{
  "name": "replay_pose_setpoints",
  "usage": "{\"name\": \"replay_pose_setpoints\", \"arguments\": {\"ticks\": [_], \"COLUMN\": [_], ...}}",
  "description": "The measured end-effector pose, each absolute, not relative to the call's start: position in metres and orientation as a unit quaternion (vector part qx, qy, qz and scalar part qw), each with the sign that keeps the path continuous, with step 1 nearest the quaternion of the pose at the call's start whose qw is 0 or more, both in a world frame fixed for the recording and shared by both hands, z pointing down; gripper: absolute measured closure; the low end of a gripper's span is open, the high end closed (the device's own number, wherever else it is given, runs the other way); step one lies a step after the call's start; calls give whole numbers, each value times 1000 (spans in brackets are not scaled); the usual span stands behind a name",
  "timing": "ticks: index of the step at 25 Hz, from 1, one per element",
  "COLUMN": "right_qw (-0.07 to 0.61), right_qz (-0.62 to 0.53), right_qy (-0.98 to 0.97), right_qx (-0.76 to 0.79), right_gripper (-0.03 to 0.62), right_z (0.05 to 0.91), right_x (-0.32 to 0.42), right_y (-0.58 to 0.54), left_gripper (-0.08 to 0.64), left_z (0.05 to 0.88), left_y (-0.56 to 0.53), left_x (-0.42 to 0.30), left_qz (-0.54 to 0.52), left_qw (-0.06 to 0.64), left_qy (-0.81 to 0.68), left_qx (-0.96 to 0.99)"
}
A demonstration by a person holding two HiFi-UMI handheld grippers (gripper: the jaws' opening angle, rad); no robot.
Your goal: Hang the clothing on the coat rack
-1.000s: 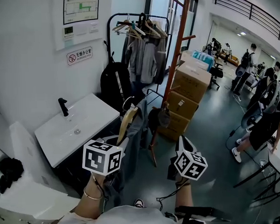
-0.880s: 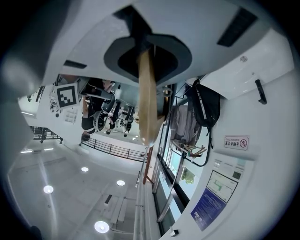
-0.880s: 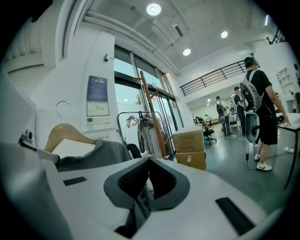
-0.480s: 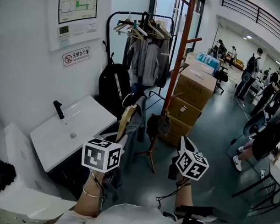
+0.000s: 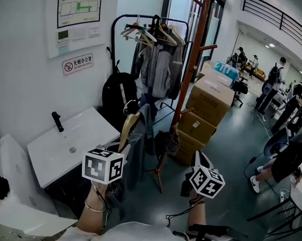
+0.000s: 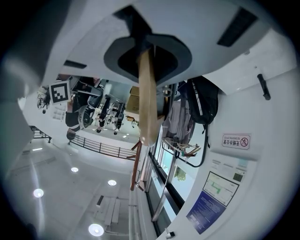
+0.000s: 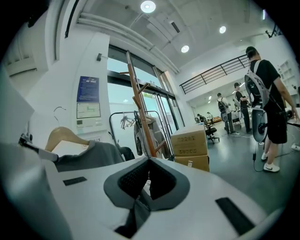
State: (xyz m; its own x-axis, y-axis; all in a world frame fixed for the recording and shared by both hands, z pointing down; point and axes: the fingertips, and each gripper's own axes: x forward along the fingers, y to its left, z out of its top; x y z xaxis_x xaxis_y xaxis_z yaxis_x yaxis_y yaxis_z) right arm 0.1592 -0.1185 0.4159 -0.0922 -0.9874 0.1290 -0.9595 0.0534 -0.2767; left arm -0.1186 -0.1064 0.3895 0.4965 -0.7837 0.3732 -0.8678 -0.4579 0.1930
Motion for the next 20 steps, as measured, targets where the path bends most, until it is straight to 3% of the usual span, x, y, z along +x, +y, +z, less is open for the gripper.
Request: {"name": "replay_pose_setpoints", "arguments": {"ticks": [20], "right_qw": [56], "right_qz": [-181], "right_qy": [716], "right_qx": [-672], "right_gripper": [569], "right_z": [448], "right_x": [185], "right_y": [-171], "left_gripper": [541], "left_z": [397], "left_y": [-162], "left_x": [-107], "left_qz": [133], "left_qw": [177], "left_qy": [-502], "left_qx": [836]}}
